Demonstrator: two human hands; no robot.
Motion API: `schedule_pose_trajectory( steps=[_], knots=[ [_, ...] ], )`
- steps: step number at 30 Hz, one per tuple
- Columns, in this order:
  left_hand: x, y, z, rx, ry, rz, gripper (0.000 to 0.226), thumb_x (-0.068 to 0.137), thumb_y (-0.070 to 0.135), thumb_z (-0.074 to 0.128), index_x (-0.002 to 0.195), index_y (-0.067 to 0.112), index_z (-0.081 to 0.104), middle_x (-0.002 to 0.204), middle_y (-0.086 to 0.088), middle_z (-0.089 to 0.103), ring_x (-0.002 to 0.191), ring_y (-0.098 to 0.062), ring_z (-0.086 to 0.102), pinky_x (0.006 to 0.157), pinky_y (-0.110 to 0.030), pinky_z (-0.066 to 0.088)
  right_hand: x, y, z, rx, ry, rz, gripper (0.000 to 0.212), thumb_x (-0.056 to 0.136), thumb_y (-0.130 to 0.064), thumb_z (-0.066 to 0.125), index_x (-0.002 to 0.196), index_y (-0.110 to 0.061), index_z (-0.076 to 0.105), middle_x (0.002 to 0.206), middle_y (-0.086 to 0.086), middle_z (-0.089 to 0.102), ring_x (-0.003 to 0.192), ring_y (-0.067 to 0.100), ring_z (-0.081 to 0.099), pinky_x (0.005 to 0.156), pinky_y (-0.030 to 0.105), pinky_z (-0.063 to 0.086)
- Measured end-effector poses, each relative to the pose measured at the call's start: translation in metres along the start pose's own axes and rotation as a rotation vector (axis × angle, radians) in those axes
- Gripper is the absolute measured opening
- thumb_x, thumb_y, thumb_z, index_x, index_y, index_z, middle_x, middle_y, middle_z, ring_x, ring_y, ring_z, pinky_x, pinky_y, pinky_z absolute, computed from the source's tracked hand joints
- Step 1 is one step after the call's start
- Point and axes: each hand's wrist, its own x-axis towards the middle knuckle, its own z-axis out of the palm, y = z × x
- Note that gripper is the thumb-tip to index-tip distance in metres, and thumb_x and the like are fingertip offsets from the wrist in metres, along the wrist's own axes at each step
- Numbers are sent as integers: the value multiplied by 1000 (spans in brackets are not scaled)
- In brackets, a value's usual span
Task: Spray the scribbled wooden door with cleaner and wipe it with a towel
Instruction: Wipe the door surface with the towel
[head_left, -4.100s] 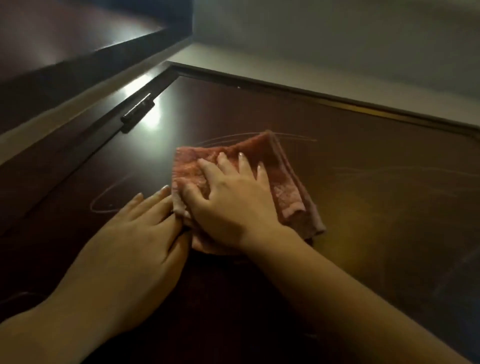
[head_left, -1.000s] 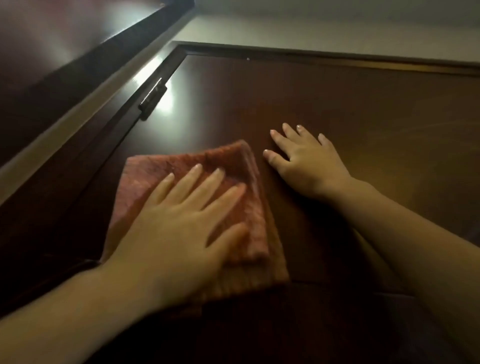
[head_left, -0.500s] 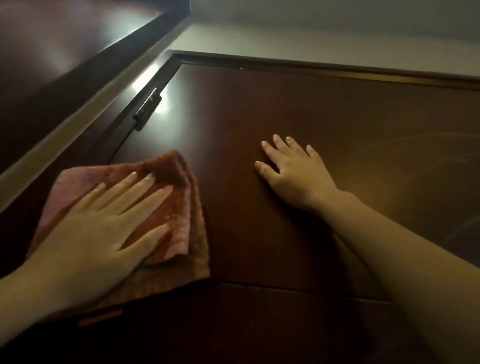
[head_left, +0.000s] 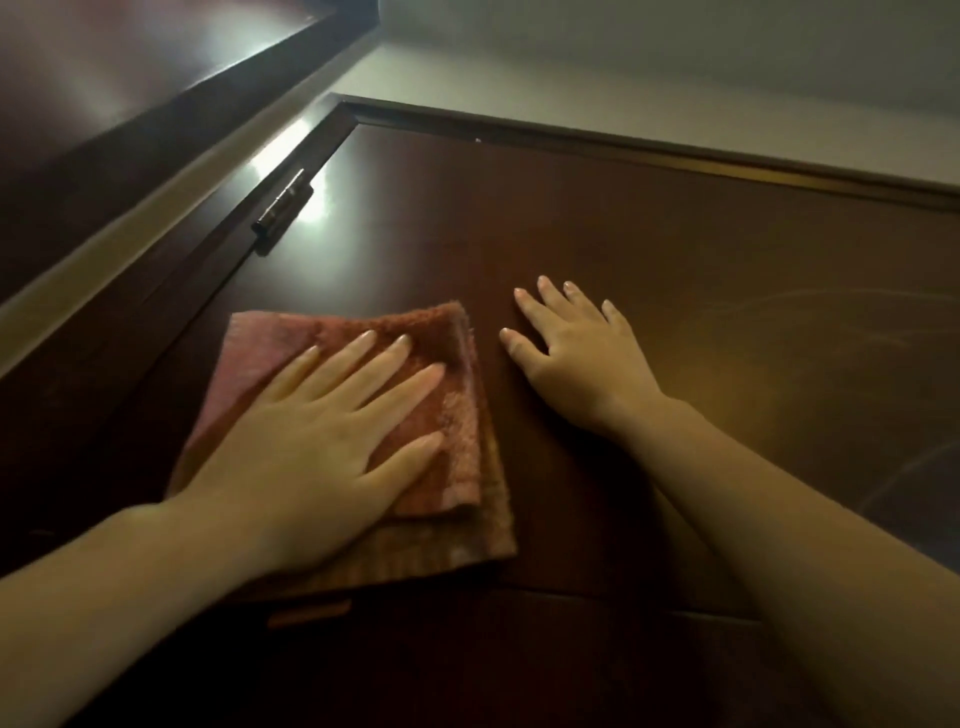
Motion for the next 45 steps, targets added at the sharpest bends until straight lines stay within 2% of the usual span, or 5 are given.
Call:
schedule_pose_trajectory(
  steps=[9,14,19,26,45],
  knots=[
    [51,55,-1,-16,7,-48,61,91,56,6,147,33,-2,157,7,-8,143,-14,-11,117,-37,-5,-28,-13,-23,669,529,104,36,94,-8,38,126,-16,53,122,-3,57,91,6,50,82,21,44],
    [65,75,-3,-313,-19,113,59,90,42,20,146,26,20,155,3,17,143,-13,7,118,-34,6,-31,-40,-28,678,330,19,36,89,-2,39,113,-12,64,111,3,67,103,11,59,93,25,47],
    [45,42,-9,-923,558,-144,35,70,8,39,71,31,65,79,19,64,74,11,56,65,-4,38,-28,-30,-27,556,224,133,37,96,-15,36,128,-14,55,131,3,57,122,15,47,103,21,32],
    [38,15,-3,-443,319,-393,73,72,43,16,137,22,43,147,-3,39,136,-20,31,110,-36,21,-34,-57,4,-7,-16,53,72,89,-64,24,149,-27,7,157,13,-4,144,26,-6,113,49,-7],
    [29,19,12,-28,132,-51,79,83,52,-2,147,9,14,156,-10,5,144,-22,0,115,-33,1,-64,-37,2,-90,166,33,53,92,-42,24,138,-22,42,138,11,41,126,32,36,107,50,25]
  ],
)
